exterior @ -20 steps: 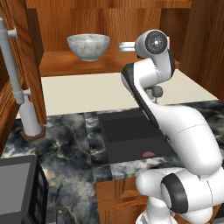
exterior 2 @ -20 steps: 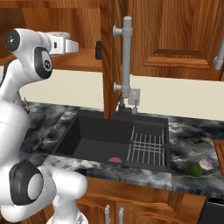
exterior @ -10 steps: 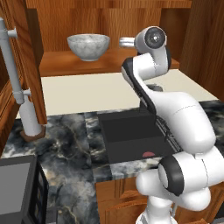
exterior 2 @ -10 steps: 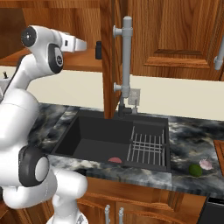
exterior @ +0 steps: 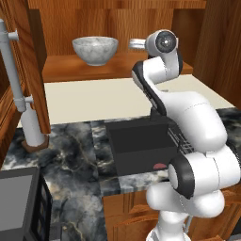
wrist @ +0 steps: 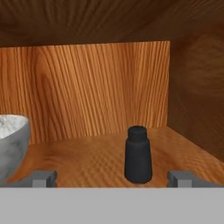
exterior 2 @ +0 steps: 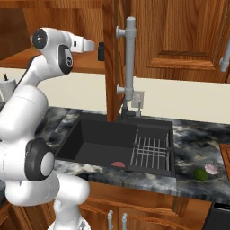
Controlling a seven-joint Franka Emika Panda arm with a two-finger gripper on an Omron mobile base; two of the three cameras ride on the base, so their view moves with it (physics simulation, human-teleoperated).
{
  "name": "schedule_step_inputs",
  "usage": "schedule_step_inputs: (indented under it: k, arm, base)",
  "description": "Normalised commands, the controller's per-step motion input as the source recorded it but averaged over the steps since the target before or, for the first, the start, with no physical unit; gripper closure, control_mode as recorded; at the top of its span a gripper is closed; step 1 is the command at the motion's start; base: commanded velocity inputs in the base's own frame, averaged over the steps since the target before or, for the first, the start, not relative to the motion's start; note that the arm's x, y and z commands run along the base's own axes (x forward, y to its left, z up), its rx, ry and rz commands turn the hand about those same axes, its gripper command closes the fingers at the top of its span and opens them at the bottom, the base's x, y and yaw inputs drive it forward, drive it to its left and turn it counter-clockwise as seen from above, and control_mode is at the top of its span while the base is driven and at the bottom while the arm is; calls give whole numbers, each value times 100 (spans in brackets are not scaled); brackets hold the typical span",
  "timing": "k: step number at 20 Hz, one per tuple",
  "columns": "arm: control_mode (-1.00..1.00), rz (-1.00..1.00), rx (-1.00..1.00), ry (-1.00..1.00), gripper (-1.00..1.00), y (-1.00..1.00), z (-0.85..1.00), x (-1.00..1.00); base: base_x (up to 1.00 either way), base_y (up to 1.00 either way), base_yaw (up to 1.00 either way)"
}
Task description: Open the cabinet. Place the bowl and condiment on the counter. Then place the lime and garlic on the cutting board.
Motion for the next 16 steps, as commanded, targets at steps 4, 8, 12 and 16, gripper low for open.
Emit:
schedule_step_inputs:
  k: [4,8,12,16]
  arm:
    - [-100,-2,0,-4,-100,-10,-18,21]
    - [-100,-2,0,-2,-100,-12,-20,17]
    - [-100,-2,0,0,-100,-15,-10,18]
    - [-100,0,0,0,-100,-14,0,20]
  base:
    - [0,0,0]
    - [0,0,0]
    - [0,0,0]
    - [0,0,0]
